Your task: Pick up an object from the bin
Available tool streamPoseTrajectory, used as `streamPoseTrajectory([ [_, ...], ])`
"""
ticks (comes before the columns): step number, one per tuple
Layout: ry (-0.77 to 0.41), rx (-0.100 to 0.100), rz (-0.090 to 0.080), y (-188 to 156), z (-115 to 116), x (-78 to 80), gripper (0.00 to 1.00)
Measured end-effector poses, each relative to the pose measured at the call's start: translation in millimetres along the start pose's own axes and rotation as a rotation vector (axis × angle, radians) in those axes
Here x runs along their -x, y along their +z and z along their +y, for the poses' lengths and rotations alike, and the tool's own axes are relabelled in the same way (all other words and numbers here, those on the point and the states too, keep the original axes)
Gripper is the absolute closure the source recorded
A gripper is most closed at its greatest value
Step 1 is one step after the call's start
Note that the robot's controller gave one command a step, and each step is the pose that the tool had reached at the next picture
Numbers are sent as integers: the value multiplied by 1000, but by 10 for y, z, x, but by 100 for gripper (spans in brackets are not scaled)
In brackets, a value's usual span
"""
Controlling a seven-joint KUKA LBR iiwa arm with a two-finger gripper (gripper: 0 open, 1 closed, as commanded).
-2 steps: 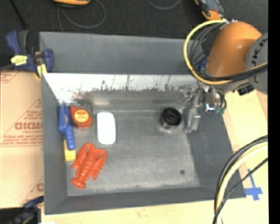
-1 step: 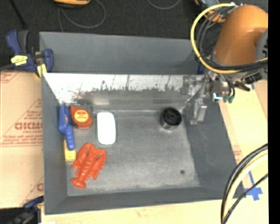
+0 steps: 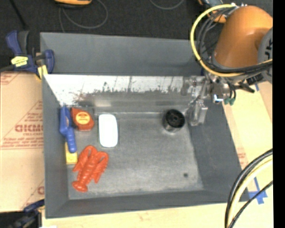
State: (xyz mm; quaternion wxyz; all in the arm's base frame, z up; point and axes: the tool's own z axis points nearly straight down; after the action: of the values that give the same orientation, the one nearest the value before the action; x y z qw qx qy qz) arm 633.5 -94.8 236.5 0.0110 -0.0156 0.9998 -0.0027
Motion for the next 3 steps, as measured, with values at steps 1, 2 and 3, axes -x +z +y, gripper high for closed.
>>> streamPoseTrajectory([
  [1,-59,5,14,733,129,-161,0],
  [2,-194,6,15,1198,127,-220,0],
  [3,-179,9,20,1415,132,-267,0],
])
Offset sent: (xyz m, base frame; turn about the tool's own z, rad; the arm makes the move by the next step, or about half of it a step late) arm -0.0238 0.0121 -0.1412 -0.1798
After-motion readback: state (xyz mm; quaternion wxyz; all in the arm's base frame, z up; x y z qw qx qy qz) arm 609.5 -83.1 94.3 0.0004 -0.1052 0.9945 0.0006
